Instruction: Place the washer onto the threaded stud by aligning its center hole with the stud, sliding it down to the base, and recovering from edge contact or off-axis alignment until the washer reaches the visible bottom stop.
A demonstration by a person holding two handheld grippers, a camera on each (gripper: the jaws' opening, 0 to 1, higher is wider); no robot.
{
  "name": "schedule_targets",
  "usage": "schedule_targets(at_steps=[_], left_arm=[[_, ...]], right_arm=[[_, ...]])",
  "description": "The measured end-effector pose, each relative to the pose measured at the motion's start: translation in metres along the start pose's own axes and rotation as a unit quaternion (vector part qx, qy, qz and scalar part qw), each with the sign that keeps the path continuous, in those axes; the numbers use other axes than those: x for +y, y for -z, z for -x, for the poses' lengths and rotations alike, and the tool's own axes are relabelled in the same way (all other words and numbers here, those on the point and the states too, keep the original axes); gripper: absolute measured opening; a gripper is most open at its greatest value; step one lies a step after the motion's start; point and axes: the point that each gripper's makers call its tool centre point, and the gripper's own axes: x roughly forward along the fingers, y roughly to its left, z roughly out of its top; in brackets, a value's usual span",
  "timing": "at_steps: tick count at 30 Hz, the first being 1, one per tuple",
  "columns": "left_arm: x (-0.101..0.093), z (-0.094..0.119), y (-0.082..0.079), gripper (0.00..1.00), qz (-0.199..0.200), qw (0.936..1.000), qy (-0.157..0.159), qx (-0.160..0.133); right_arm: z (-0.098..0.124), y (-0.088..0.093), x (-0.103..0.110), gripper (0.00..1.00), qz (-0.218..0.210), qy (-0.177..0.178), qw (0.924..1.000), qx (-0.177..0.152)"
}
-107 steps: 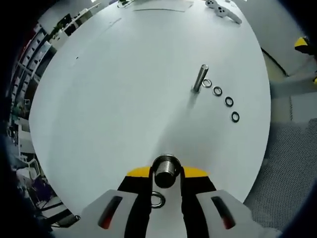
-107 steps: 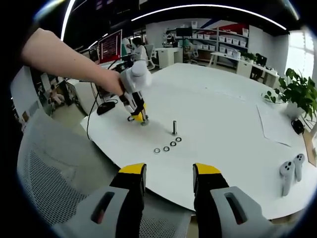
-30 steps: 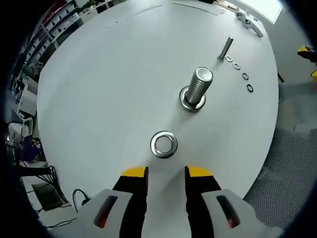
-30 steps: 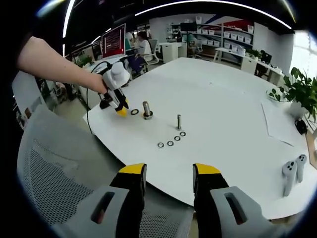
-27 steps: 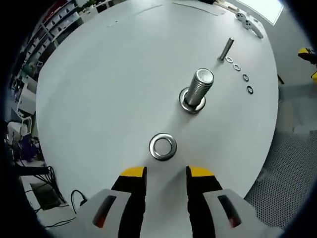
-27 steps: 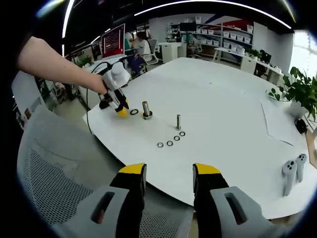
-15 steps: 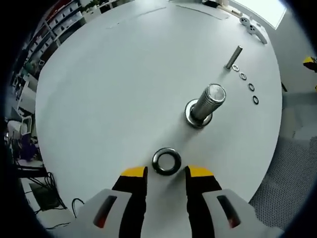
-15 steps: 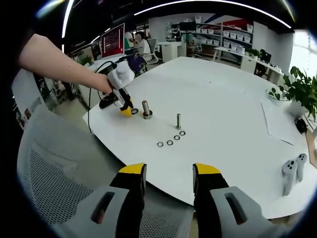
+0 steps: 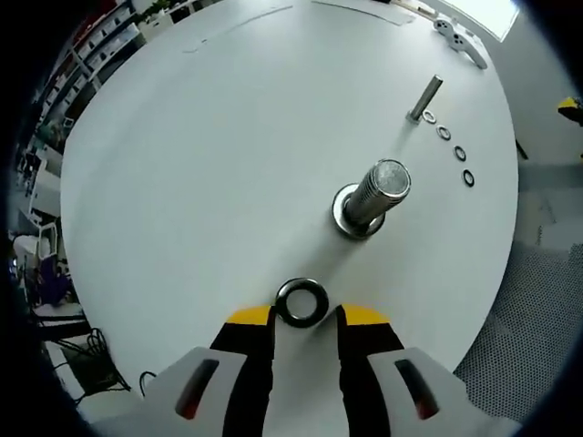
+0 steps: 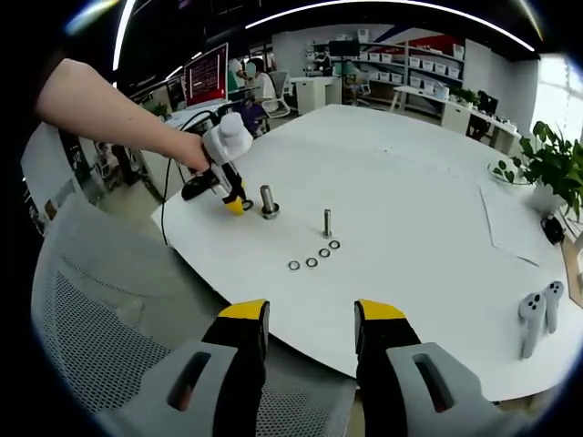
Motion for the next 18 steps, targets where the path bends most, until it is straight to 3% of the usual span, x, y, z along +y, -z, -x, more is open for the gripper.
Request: schedule_targets(at_steps=[2,5,10,13,18], left_arm=[[-0.0001,-0.0004,0.0000,0.18,0.001,1.0000,0.000,0.000],[-0.0071,-0.0014,-0.0001,0.00,-0.032,0.9993,0.021,0.002],[-0.0055,-0.0002,0.0000,0.00,-0.030,0.9994,0.015,0.004],[-0.0040,-0.0002,0.0001,0.00,0.000,0.9997,0.022,-0.005],[-0.0069,0.0001,-0.0012,0.02,0.002,0.9995,0.033,-0.003]], right_arm=[[0.0004,0.0001,0.0002,0.40,0.000,0.001,1.0000,0.001],[0.0005,0.0001,-0.0001,0.40,0.000,0.002,1.0000,0.000],[0.0005,0.0003,-0.0003,0.40,0.000,0.003,1.0000,0.002],[-0.0001,0.0010,0.0003,0.40,0.001,0.001,1.0000,0.004],[0.0002,0.0011,-0.0007,0.40,0.000,0.003,1.0000,0.004]])
